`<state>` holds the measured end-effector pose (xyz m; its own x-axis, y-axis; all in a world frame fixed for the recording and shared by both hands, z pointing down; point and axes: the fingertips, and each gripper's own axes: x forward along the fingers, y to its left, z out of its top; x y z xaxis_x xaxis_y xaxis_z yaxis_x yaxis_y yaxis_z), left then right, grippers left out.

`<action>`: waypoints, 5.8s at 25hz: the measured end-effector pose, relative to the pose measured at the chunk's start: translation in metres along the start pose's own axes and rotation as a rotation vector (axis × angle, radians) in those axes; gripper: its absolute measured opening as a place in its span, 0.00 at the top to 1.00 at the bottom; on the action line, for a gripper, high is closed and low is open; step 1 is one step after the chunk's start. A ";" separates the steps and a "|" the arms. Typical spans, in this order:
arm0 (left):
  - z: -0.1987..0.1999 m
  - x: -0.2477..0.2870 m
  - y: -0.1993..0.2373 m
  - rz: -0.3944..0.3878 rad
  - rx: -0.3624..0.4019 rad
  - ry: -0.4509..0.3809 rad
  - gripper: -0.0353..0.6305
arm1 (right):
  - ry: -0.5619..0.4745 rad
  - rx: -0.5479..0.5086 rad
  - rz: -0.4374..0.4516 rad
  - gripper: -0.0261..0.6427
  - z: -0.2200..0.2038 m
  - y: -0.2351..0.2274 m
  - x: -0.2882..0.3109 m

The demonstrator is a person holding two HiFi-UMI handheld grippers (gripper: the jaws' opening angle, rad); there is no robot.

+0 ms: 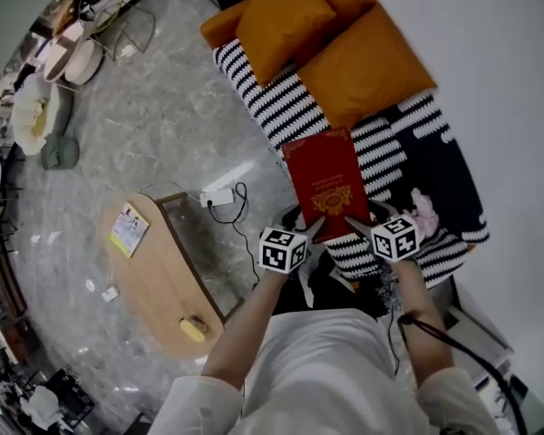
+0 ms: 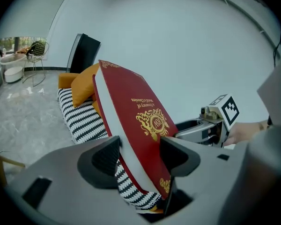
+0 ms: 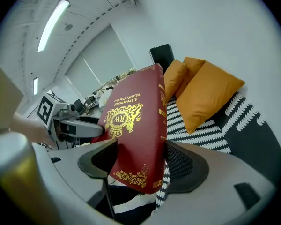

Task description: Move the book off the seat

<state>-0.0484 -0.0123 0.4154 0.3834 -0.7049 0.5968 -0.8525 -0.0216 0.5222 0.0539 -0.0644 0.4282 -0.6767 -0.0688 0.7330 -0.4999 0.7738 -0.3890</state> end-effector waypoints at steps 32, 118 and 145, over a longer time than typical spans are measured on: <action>0.021 -0.234 0.196 0.363 -0.222 -0.268 0.54 | 0.106 -0.350 0.319 0.45 0.117 0.247 0.163; -0.478 -0.468 0.549 1.074 -1.217 -0.818 0.54 | 0.887 -1.137 1.009 0.45 -0.217 0.665 0.611; -0.537 -0.433 0.571 0.952 -1.321 -0.778 0.54 | 0.937 -1.151 0.927 0.45 -0.256 0.657 0.641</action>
<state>-0.5103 0.6615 0.7820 -0.5848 -0.2818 0.7607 0.3068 0.7912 0.5290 -0.5706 0.5613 0.7855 0.2296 0.6497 0.7247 0.7231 0.3846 -0.5738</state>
